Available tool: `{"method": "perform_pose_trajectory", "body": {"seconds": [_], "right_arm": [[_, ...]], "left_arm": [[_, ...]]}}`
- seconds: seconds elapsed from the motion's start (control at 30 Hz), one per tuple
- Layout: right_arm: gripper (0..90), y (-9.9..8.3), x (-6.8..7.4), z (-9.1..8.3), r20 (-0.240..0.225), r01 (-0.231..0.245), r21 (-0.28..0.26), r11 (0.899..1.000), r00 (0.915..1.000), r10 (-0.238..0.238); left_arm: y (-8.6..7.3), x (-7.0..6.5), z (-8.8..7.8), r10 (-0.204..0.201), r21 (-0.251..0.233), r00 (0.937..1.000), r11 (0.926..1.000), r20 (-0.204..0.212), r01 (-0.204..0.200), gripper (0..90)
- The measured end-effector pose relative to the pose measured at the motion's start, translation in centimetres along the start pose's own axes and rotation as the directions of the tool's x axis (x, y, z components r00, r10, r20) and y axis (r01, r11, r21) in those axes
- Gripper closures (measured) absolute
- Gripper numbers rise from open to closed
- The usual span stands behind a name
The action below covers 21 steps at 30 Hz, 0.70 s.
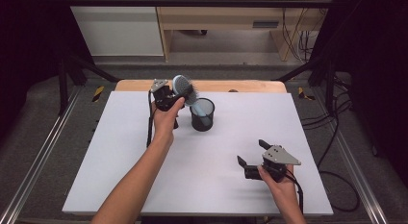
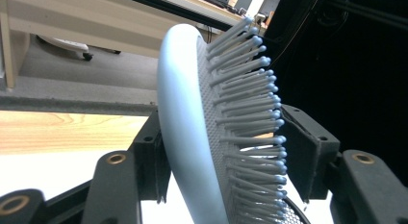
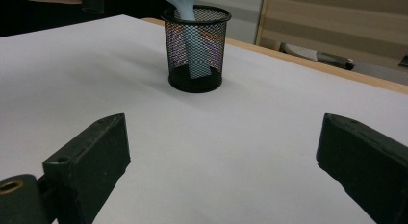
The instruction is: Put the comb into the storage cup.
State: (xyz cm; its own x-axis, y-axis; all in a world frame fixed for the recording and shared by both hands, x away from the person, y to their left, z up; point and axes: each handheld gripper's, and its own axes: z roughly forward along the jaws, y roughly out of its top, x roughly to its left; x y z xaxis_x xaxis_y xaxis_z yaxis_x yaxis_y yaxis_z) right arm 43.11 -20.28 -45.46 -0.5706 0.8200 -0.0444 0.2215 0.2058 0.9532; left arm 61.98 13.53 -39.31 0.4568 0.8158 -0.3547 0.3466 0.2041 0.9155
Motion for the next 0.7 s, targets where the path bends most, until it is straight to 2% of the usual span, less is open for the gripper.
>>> {"method": "perform_pose_trajectory", "body": {"seconds": [0.13, 0.43, 0.57, 0.7], "right_arm": [[4.6, 0.01, -0.01, -0.01, 0.0, 0.0, -0.001, 1.0, 1.0, 0.0], [4.6, 0.06, 0.06, -0.05, -0.001, 0.0, -0.003, 1.0, 1.0, 0.0], [4.5, 0.05, 0.08, -0.01, -0.001, 0.0, -0.002, 1.0, 1.0, 0.0], [4.4, 0.07, 0.11, 0.0, -0.002, -0.002, 0.0, 1.0, 1.0, 0.002]], "left_arm": [[-0.01, -0.12, -0.1, 0.009, 0.005, 1.0, 0.9999, -0.003, -0.009, 35.1], [0.24, -0.04, -0.45, 0.025, -0.004, 0.9996, 0.9997, -0.011, -0.025, 30.5], [0.24, -0.11, -0.48, 0.043, 0.002, 0.999, 0.9991, -0.01, -0.043, 25.4], [0.22, -0.4, -0.55, 0.058, 0.007, 0.9979, 0.9983, -0.031, -0.057, 17.9]]}}
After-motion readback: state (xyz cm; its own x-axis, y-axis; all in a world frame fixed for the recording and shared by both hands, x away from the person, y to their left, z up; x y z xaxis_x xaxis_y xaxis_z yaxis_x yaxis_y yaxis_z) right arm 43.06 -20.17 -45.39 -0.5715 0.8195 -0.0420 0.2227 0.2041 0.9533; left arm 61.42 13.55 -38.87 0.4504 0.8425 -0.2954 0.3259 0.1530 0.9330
